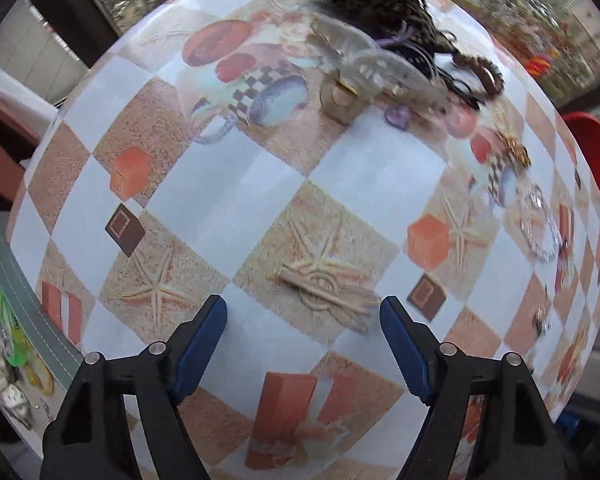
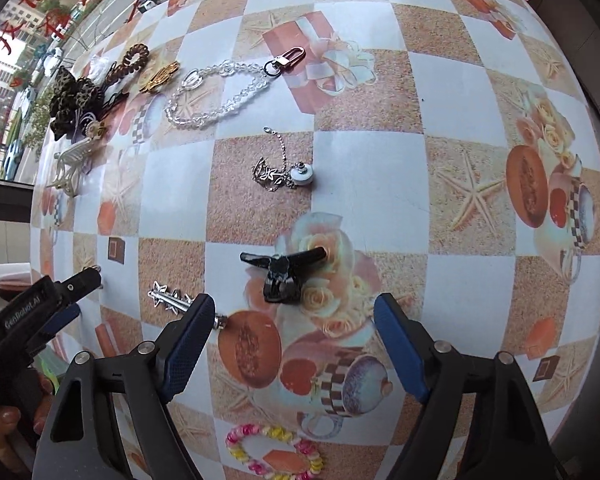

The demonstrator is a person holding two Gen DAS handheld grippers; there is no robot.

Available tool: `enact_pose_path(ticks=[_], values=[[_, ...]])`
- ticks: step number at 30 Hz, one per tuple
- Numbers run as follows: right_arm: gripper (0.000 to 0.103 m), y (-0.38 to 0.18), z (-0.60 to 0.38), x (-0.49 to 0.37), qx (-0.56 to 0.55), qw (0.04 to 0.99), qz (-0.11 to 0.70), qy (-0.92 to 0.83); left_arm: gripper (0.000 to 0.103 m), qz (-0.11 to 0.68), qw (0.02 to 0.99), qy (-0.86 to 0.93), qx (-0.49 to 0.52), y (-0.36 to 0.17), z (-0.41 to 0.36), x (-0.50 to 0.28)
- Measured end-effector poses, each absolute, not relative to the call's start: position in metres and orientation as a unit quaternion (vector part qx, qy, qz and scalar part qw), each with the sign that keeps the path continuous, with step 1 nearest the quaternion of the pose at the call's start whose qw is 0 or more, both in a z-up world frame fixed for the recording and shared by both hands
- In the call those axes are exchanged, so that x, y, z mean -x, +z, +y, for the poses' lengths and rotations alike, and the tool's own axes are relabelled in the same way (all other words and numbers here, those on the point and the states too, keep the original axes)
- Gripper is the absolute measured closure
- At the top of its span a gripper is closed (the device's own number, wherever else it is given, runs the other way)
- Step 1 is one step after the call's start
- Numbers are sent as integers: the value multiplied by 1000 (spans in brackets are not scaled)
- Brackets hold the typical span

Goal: Organize jewelry
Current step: 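Grasp the gold hair pin with the left tool while the right tool grasps the black claw clip, then carry the gold pin and black claw clip in both tools over the white box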

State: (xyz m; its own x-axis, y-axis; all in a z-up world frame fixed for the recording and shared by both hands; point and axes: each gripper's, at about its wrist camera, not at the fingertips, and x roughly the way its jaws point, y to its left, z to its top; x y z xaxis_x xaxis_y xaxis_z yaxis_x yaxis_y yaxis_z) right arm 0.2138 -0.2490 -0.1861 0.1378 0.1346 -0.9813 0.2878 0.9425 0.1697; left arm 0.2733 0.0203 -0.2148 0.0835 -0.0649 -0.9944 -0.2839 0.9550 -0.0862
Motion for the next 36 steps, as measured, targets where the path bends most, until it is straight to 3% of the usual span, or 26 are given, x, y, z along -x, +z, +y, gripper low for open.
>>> enact_pose_path(ticks=[4,6,8,12,13,15,36], values=[[23,-186,-240,-219,-134,746,649,-62,28,667,726,109,126,-216,15,-285],[33,-185,-233,-221,-110,751,647,-70,37,663,730,114,117,-215,10,-287],[46,-185,-223,-225,-86,755,646,-79,60,660,736,108,104,-212,1,-290],[64,-184,-221,-224,-71,756,645,-91,79,661,741,89,80,-211,-15,-292],[67,-183,-222,-223,-70,756,644,-94,91,660,742,81,78,-211,-17,-291],[85,-182,-225,-222,-78,759,640,-91,91,660,745,71,69,-210,-27,-291],[85,-142,-232,-169,-158,766,624,-8,91,647,761,-46,33,-174,-5,-193]])
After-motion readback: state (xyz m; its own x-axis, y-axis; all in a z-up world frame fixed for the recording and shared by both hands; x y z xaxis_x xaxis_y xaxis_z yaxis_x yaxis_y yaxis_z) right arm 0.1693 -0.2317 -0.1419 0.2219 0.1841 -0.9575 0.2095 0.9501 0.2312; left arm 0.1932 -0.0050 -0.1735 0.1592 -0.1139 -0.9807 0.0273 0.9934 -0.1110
